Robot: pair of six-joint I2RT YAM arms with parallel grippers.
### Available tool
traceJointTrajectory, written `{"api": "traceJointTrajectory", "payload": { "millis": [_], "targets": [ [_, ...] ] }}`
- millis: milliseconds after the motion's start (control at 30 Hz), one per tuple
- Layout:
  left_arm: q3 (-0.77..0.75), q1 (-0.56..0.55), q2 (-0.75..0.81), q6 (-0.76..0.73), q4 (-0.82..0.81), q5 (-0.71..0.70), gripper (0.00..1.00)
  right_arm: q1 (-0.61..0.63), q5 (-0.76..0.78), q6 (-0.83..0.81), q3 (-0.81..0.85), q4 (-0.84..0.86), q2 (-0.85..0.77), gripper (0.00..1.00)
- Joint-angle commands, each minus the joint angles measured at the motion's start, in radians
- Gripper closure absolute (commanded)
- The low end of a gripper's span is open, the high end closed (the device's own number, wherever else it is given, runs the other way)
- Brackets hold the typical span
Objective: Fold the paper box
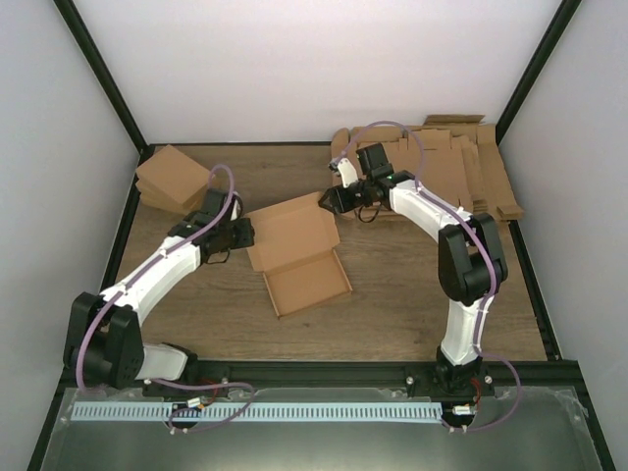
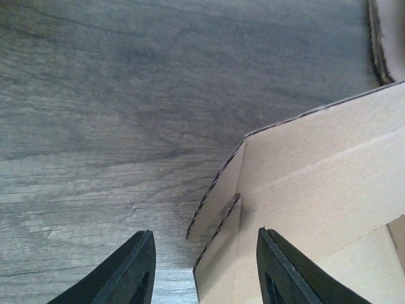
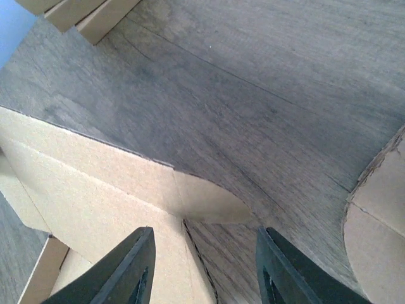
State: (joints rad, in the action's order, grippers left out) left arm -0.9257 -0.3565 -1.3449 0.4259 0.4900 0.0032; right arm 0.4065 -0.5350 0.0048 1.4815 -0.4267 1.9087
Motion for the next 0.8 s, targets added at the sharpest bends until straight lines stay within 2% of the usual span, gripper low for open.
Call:
{"api": "traceJointTrajectory", "payload": {
  "millis": [0, 200, 400, 500, 767],
  "targets": [
    [-0.030, 0.004, -0.030, -0.033, 0.026, -0.017, 0.51, 0.006, 0.000, -0.028, 0.047, -0.053, 0.011, 0.54],
    [-0.027, 0.004, -0.054, -0.047, 0.023, -0.007, 0.53, 0.022, 0.030, -0.027, 0.049, -0.066, 0.025, 0.58],
    [-0.031, 0.004, -0.036, -0.044, 0.015, 0.026, 0.80, 0.046, 0.060, -0.019, 0.056, -0.085, 0.026, 0.77],
    [-0.041, 0.004, -0.021, -0.044, 0.018, 0.047, 0.96, 0.064, 0.078, -0.012, 0.055, -0.087, 0.006, 0.81],
    [-0.080, 0.000, -0.002, -0.035, 0.015, 0.043, 0.96, 0.108, 0.141, 0.031, 0.019, -0.062, -0.066, 0.94]
  ]
}}
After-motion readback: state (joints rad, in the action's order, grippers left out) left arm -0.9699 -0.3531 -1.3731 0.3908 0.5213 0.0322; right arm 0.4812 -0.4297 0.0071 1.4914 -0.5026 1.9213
